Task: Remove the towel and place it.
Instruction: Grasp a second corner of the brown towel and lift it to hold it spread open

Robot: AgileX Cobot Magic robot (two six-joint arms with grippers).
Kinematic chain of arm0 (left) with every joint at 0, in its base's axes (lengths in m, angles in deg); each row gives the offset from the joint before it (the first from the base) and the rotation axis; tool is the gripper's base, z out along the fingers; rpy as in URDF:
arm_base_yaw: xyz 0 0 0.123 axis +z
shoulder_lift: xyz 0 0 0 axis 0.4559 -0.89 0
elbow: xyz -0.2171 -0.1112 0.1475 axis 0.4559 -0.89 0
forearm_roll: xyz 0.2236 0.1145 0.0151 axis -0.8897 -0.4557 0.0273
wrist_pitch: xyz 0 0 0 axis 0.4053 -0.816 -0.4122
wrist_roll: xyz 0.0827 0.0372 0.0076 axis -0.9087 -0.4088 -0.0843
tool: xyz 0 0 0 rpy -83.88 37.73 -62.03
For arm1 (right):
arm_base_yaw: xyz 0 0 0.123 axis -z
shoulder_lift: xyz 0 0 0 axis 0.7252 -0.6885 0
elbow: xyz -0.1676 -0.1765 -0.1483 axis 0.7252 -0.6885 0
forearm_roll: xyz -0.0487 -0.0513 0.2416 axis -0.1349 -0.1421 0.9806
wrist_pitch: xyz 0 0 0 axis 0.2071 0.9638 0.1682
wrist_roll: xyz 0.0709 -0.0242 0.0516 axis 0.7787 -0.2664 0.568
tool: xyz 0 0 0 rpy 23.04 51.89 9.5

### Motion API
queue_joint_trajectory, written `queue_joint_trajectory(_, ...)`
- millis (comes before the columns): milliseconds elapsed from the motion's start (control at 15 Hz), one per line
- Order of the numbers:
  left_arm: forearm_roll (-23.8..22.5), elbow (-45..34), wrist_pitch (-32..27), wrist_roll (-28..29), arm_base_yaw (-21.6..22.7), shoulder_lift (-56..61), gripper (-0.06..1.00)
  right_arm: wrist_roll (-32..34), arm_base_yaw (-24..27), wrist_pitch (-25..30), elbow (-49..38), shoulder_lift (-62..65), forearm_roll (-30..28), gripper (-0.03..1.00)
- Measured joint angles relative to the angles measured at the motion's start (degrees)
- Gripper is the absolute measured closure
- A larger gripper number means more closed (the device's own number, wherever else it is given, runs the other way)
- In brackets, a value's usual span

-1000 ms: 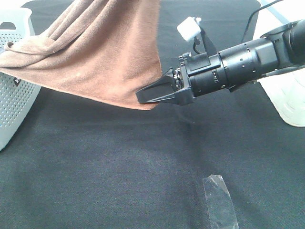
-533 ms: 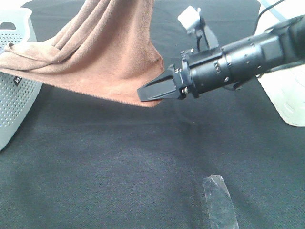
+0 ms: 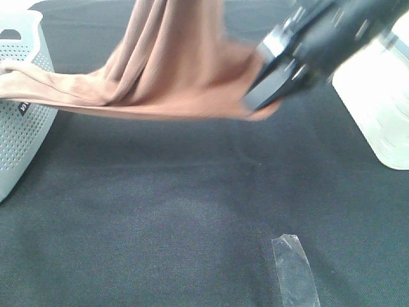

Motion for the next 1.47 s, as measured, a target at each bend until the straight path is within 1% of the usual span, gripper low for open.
queue_joint_trajectory(67, 0.06, 0.00, 2.18, 0.00, 0.57, 0.86, 0.94, 3.72, 0.00, 3.67, 5.39, 0.40, -5.96, 0.96)
queue_joint_trajectory(133, 0.23, 0.00, 3.32, -0.34, 1.38, 1.55, 0.94, 6.47, 0.00, 5.50, 11.63, 0.52, -11.17, 0.96)
queue_joint_trajectory(267, 0.34, 0.00, 4.64, -1.72, 3.72, 1.66, 0.94, 9.28, 0.00, 6.19, 22.52, 0.52, -20.74, 0.96)
queue_joint_trajectory(333, 0.63, 0.00, 6.30, -2.92, 6.59, 1.72, 0.94, 10.08, 0.00, 6.36, 30.77, 0.52, -26.87, 0.96)
queue_joint_trajectory(400, 0.63, 0.00, 6.30, -2.92, 6.59, 1.72, 0.94, 10.08, 0.00, 6.36, 30.77, 0.52, -26.87, 0.96)
queue_joint_trajectory(533, 0.63, 0.00, 8.42, -3.09, 8.71, 1.95, 0.94, 10.08, 0.00, 6.59, 35.35, 0.17, -30.42, 0.96)
queue_joint_trajectory(733, 0.63, 0.00, 13.35, -3.32, 11.97, 2.01, 0.94, 10.03, 0.00, 6.93, 39.08, -2.06, -35.64, 0.96)
queue_joint_trajectory(800, 0.63, 0.00, 15.41, -3.32, 13.01, 2.01, 0.94, 10.03, 0.00, 5.27, 39.36, -2.41, -37.93, 0.96)
queue_joint_trajectory(933, 0.69, 0.00, 20.57, -3.32, 14.78, 2.01, 0.94, 10.03, 0.00, -5.67, 39.53, -2.81, -43.20, 0.96)
queue_joint_trajectory(1000, 0.74, 0.00, 24.75, -3.32, 15.41, 2.01, 0.94, 10.03, 0.00, -14.09, 39.59, -2.81, -45.38, 0.96)
queue_joint_trajectory(1067, 0.74, 0.00, 25.95, -3.32, 15.58, 2.01, 0.94, 9.91, 0.00, -17.70, 39.65, -2.81, -45.32, 0.96)
queue_joint_trajectory(1200, 0.57, 0.00, 28.48, -3.32, 16.10, 1.89, 0.94, 6.88, 0.00, -24.06, 39.65, -2.81, -42.69, 0.96)
queue_joint_trajectory(1333, 0.46, 0.00, 32.66, -3.32, 17.99, 1.03, 0.94, 0.29, 0.00, -28.82, 39.65, -2.81, -36.27, 0.96)
queue_joint_trajectory(1467, 0.40, 0.00, 36.38, -3.32, 20.05, -0.23, 0.94, -6.07, 0.00, -32.37, 39.65, -2.98, -31.68, 0.96)
